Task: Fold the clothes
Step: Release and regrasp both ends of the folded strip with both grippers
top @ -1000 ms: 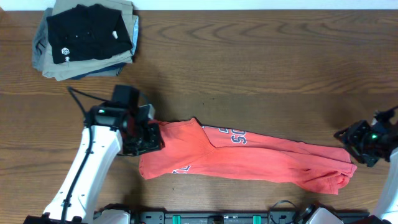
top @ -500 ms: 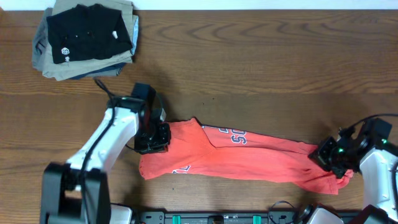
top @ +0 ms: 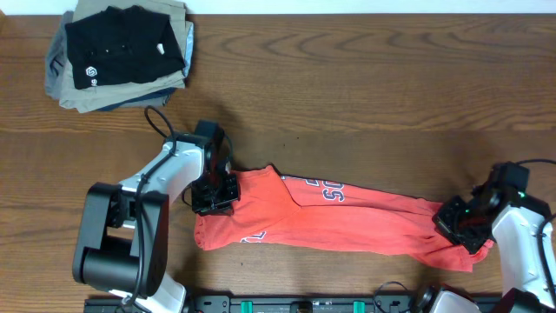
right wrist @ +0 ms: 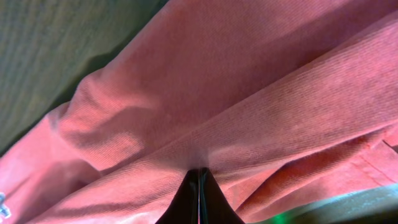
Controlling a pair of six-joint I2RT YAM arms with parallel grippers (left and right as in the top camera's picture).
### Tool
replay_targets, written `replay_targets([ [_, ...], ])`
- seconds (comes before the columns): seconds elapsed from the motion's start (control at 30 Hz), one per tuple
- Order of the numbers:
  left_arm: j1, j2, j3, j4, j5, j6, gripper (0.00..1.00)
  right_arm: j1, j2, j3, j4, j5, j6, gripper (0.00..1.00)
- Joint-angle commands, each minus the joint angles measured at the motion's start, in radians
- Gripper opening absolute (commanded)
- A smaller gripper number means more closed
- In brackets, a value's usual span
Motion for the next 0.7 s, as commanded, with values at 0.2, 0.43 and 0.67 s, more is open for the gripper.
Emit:
replay_targets([
  [0.2,0.079,0.047,-0.021,0.014,-0.172,-0.084,0.06,0.095,0.119,-0.003,0.058,0.136,0.11,0.04],
  [0.43,0.215,0.047,-0.023,0.015,-0.238,-0.1,0.06,0.103,0.259,-0.003,0.115,0.135,0.112,0.01],
  [0.67,0.373,0.047,-0.023,0.016,-0.265,-0.103,0.06,0.163,0.298,-0.002,0.155,0.123,0.112,0.04],
])
